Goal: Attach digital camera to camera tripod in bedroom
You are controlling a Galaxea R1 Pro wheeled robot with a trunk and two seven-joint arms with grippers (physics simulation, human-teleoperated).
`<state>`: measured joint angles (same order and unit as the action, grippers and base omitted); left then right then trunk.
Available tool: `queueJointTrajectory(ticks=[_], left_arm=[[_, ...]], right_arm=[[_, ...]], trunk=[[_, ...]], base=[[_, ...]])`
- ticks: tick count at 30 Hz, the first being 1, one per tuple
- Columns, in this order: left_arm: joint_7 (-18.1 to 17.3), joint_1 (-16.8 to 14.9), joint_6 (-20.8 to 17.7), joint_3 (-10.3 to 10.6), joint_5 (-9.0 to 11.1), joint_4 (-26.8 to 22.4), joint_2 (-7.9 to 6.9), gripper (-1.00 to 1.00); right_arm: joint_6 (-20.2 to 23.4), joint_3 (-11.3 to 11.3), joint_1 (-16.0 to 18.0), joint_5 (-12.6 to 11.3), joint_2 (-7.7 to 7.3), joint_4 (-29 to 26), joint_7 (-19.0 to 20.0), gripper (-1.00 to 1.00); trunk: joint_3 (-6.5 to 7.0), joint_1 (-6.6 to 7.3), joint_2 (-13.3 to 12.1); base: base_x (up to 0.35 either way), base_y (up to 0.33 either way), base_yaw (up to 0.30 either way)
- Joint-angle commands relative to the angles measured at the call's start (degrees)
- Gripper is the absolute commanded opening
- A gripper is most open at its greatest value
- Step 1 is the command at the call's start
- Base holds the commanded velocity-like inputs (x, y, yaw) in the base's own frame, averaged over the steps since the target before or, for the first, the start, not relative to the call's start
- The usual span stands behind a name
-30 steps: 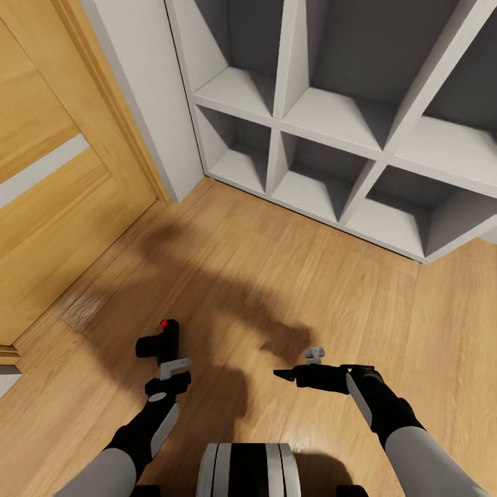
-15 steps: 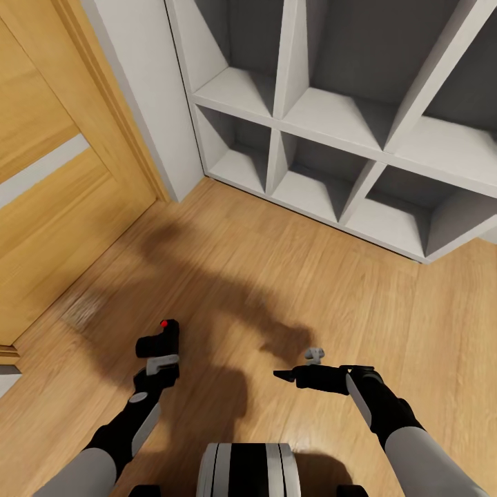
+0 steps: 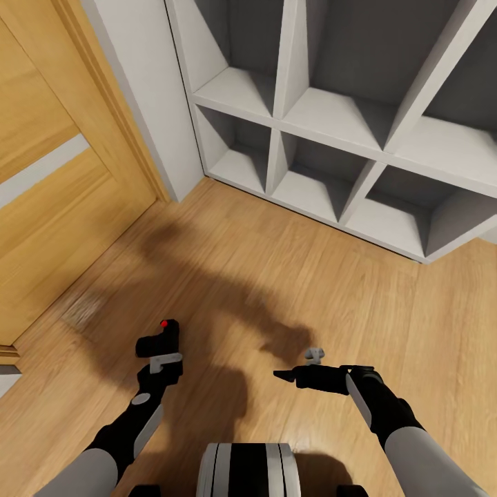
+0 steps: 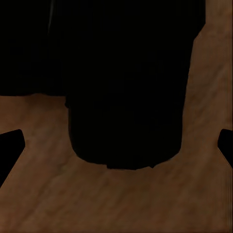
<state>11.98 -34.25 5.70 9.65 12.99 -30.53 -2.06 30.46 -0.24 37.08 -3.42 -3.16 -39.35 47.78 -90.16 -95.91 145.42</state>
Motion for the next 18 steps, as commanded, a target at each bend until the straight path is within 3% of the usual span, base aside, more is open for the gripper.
queueJointTrajectory(ticks=[1, 7, 18], left_arm=[[0.4, 0.0, 0.2, 0.9, 0.6, 0.0, -0.07, 1.00], [0.5, 0.0, 0.3, 2.6, 0.6, 0.0, -0.05, 1.00], [1.1, 0.0, 0.3, 3.1, 0.8, 0.3, -0.13, 1.00]], right_arm=[[0.5, 0.0, 0.0, -0.4, -0.01, 0.0, 0.0, 1.00], [0.5, 0.0, 0.0, -0.4, -0.01, 0.0, 0.1, 1.00], [0.5, 0.0, 0.0, -0.4, -0.01, 0.0, 0.1, 1.00]], trunk=[[-0.03, 0.01, 0.0], [-0.03, 0.01, 0.0], [-0.03, 0.01, 0.0]], base=[[0.000, 0.000, 0.000], [0.000, 0.000, 0.000], [0.000, 0.000, 0.000]])
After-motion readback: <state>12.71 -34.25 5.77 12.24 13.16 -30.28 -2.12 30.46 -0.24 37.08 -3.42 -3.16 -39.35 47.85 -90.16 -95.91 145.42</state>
